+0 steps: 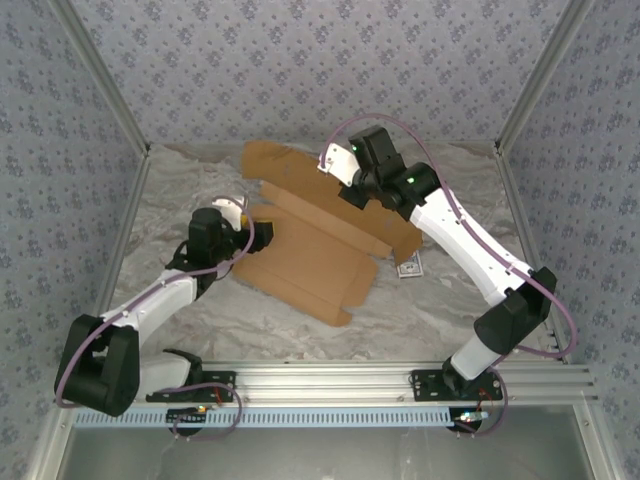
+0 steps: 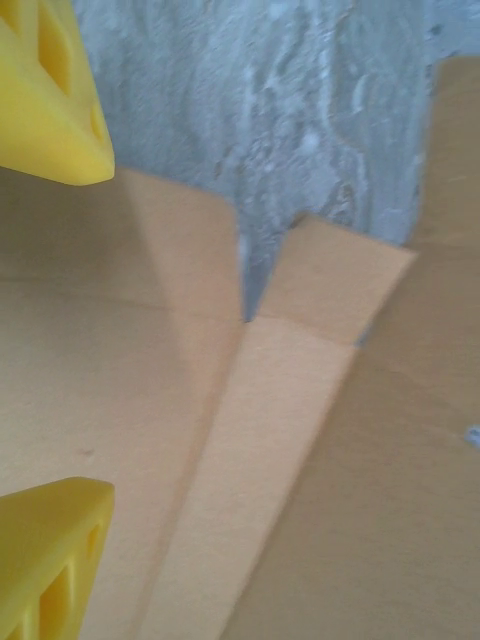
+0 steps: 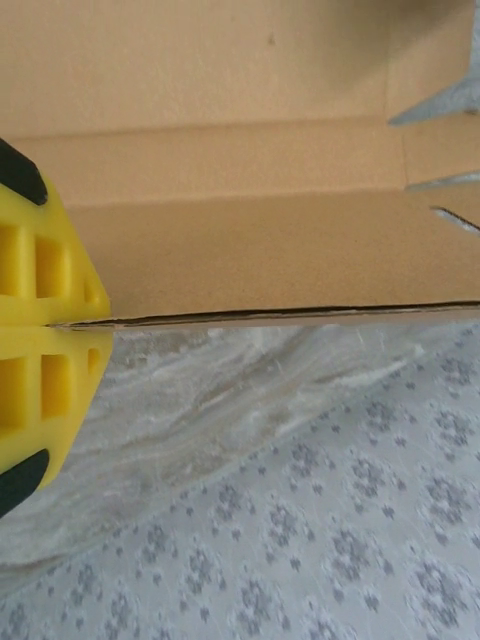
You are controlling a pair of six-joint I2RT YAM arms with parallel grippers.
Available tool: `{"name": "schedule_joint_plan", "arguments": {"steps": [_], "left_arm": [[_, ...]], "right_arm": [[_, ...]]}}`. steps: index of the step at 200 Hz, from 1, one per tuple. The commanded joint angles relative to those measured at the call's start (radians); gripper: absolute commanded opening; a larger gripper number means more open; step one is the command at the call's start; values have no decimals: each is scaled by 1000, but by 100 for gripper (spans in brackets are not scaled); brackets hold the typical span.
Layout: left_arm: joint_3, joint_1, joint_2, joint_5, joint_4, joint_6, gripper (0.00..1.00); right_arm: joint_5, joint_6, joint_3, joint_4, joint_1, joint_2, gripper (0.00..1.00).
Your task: Fold the paper box
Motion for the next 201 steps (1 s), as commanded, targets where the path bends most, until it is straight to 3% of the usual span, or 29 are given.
{"name": "schedule_joint_plan", "arguments": {"steps": [1,87,160,201], "left_arm": [[77,15,31,-13,-27,81,78],[238,46,215,128,-81,64,78],[294,42,365,142,-29,29,78],[294,19,379,238,13,29,69]], "right_arm": [[-61,49,30,-70,-11,-2,0],[-79,54,33,-53,-21,4,0],[-95,60,39,-47,-23,14,0],[-85,67,39,-42,-23,30,0]]}}
